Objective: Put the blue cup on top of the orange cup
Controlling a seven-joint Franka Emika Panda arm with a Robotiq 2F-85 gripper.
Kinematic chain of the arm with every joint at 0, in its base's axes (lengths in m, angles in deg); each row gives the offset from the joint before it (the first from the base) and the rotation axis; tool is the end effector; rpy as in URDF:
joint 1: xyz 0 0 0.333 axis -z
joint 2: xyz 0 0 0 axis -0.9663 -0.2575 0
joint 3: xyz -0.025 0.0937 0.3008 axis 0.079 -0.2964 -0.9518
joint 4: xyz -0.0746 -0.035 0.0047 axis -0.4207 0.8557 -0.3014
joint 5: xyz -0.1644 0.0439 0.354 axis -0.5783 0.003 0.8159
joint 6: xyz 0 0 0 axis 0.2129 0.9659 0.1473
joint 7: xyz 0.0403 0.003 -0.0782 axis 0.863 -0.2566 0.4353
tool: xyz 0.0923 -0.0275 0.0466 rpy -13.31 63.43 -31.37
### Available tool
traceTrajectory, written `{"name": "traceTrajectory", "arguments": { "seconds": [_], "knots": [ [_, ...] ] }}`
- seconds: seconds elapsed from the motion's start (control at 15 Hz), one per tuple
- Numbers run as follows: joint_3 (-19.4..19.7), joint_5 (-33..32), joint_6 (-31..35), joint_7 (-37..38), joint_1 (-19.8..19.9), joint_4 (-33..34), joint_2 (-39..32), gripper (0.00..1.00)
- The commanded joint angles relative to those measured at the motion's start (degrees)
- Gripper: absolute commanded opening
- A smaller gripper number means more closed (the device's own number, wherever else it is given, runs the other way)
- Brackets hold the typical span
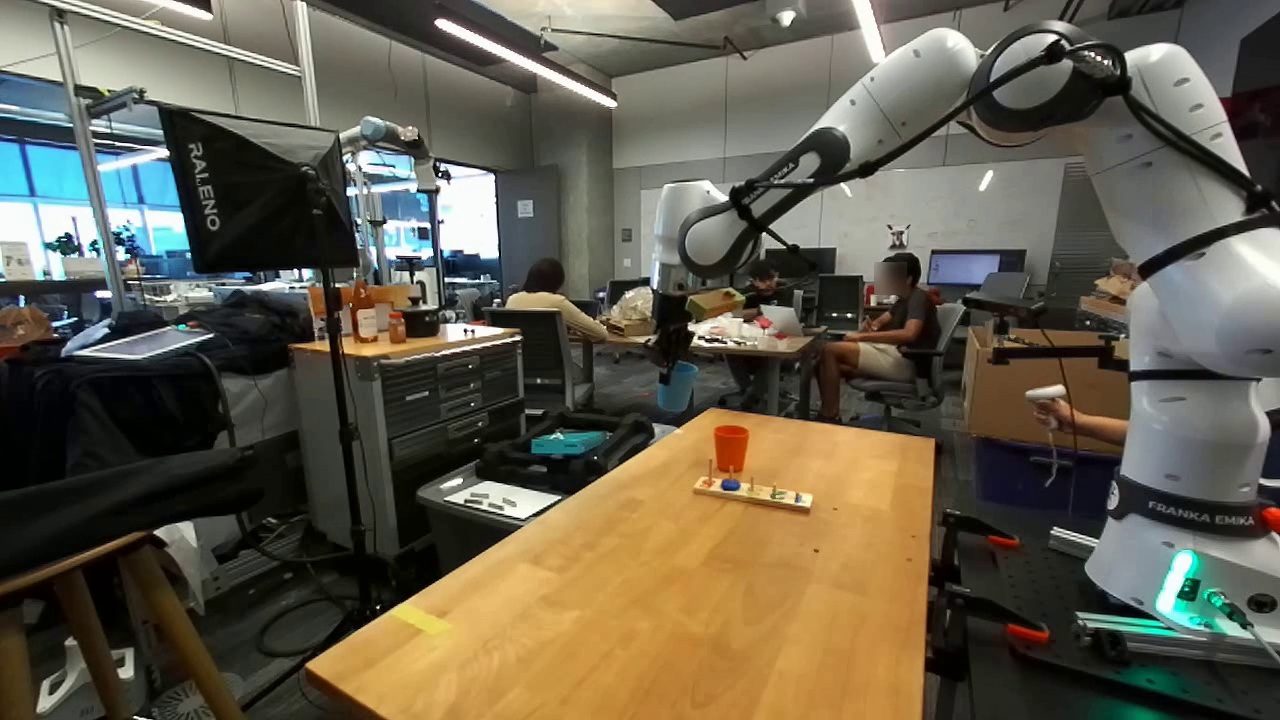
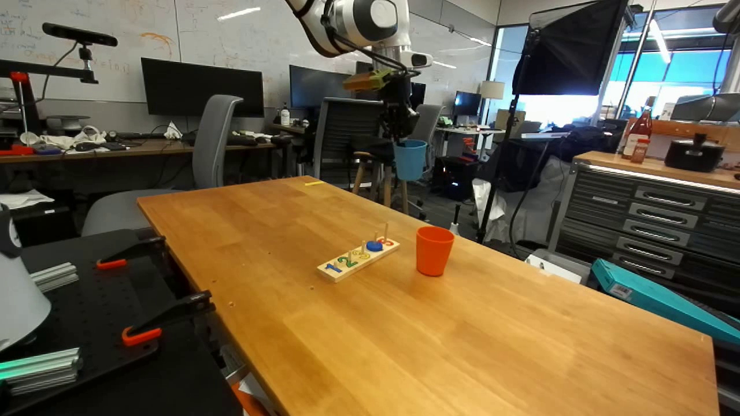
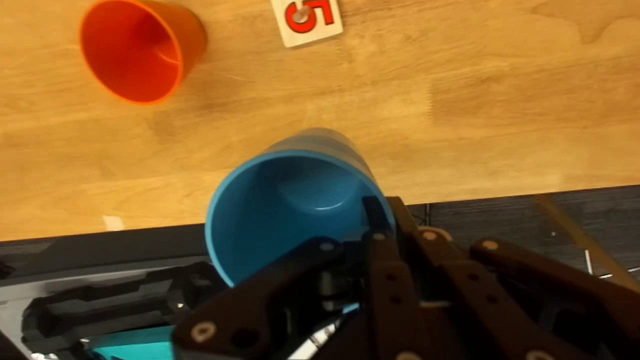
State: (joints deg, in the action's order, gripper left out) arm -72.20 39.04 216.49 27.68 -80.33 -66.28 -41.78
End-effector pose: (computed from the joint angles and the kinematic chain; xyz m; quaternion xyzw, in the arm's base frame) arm 0.6711 -0.0152 0.3490 0.9911 -0.0700 0.0937 0.0643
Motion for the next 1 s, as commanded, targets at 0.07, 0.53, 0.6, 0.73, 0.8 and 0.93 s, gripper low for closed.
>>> {"name": "traceTrajectory", "arguments": {
  "seconds": [0.07, 0.53, 0.6, 0.73, 0.8, 0.93],
  "knots": [
    [2.5, -4.2, -1.7, 3.9, 2.1, 0.3, 0.2, 0.01],
    [4.7, -7.7, -1.4, 6.8, 3.8, -0.9, -3.2, 0.01],
    [4.8, -7.7, -1.5, 7.2, 4.0, -0.9, -3.6, 0.01],
    [5.1, -7.7, -1.5, 7.7, 4.4, -0.6, -4.5, 0.01],
    [5.2, -7.6, -1.4, 7.8, 4.5, -0.5, -5.0, 0.01],
    [5.3, -7.2, -1.5, 8.0, 5.0, 0.3, -6.1, 0.01]
  ]
}}
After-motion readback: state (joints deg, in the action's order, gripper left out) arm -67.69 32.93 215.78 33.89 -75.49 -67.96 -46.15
